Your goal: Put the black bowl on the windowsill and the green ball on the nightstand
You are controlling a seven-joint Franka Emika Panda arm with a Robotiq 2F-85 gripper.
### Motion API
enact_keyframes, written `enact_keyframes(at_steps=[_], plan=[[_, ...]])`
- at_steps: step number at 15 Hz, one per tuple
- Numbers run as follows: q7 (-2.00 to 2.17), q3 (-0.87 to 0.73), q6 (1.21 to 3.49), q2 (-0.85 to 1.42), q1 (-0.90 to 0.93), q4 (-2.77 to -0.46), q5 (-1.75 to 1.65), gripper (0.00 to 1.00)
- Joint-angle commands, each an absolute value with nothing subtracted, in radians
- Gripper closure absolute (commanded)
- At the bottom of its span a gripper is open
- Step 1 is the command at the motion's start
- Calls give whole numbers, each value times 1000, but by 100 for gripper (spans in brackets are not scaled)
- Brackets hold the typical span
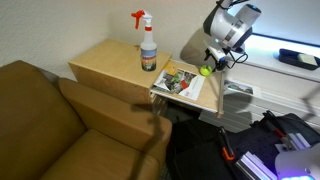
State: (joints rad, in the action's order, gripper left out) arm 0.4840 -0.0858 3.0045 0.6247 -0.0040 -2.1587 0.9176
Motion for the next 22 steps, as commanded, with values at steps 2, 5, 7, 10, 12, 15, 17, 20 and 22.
enact_keyframes(at_steps=[2,5,7,10,12,15,17,20,22], plan=[[539,-82,2967,731,-19,-2020,916,0],[583,-94,2946,780,-16,-1976,915,0],[603,-91,2924,809,-24,-1950,914,0],[595,-68,2874,820,-45,-1930,917,0],[585,-62,2852,814,-50,-1925,920,0],[573,-42,2807,790,-67,-1926,934,0],[581,-37,2760,772,-68,-1939,935,0],[585,-40,2701,769,-65,-1941,935,25],[586,-47,2693,771,-59,-1943,935,34]])
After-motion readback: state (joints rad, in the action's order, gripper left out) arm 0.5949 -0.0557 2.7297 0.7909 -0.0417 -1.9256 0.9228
